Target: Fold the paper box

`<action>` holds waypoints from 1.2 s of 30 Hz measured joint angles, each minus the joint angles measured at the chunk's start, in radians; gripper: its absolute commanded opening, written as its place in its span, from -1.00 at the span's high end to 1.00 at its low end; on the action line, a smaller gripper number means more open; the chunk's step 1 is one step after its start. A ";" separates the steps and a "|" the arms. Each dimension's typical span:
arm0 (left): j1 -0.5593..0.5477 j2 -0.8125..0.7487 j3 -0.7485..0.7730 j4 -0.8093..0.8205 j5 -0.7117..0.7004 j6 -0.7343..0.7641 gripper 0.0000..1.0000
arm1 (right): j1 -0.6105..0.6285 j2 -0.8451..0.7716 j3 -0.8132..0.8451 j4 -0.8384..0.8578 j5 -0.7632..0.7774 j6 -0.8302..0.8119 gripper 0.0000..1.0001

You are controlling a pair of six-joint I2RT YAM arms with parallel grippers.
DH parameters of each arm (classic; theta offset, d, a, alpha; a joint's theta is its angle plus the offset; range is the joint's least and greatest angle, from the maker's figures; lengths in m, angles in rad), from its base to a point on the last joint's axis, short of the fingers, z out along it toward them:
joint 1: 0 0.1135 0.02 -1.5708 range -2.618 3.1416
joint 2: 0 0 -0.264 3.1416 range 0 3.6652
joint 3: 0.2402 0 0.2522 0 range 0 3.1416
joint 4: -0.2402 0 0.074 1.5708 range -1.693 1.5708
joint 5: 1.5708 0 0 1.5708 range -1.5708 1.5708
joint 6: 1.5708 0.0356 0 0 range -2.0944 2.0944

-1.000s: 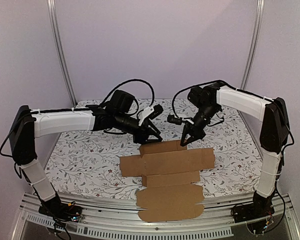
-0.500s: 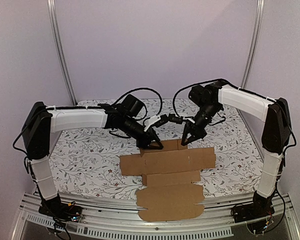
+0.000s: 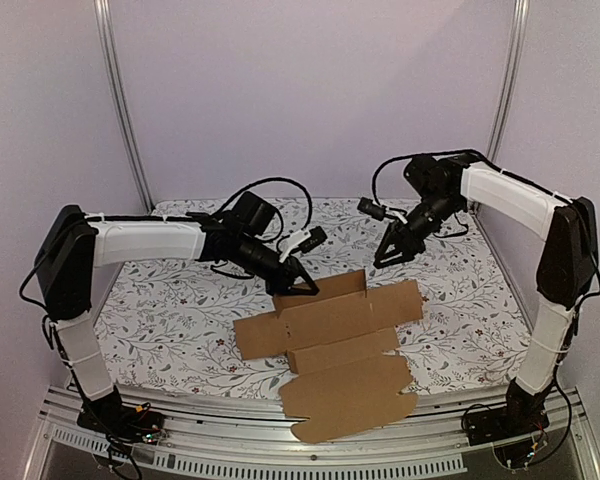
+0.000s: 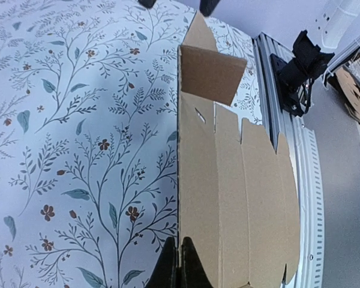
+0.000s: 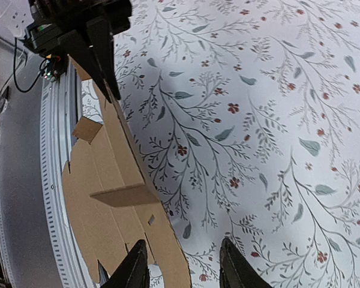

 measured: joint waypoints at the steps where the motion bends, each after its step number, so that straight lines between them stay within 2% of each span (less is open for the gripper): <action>1: 0.010 -0.012 -0.023 0.024 0.002 -0.019 1.00 | -0.041 -0.025 -0.019 0.028 -0.005 0.027 0.26; 5: 0.047 -0.032 -0.070 0.114 0.005 -0.093 1.00 | -0.138 -0.127 -0.130 0.112 0.034 0.103 0.30; 13: 0.092 -0.041 -0.152 0.288 0.019 -0.254 1.00 | -0.105 -0.156 -0.312 0.175 0.071 0.160 0.23; 23: 0.108 -0.070 -0.245 0.475 0.052 -0.391 1.00 | -0.099 -0.112 -0.325 0.229 0.150 0.227 0.08; 28: 0.112 -0.075 -0.266 0.528 0.058 -0.426 1.00 | -0.064 -0.084 -0.325 0.234 0.174 0.243 0.07; 31: 0.116 -0.076 -0.277 0.555 0.056 -0.444 1.00 | -0.034 -0.077 -0.325 0.234 0.175 0.245 0.19; 36: 0.120 -0.076 -0.280 0.574 0.040 -0.467 1.00 | -0.005 -0.075 -0.325 0.237 0.179 0.249 0.57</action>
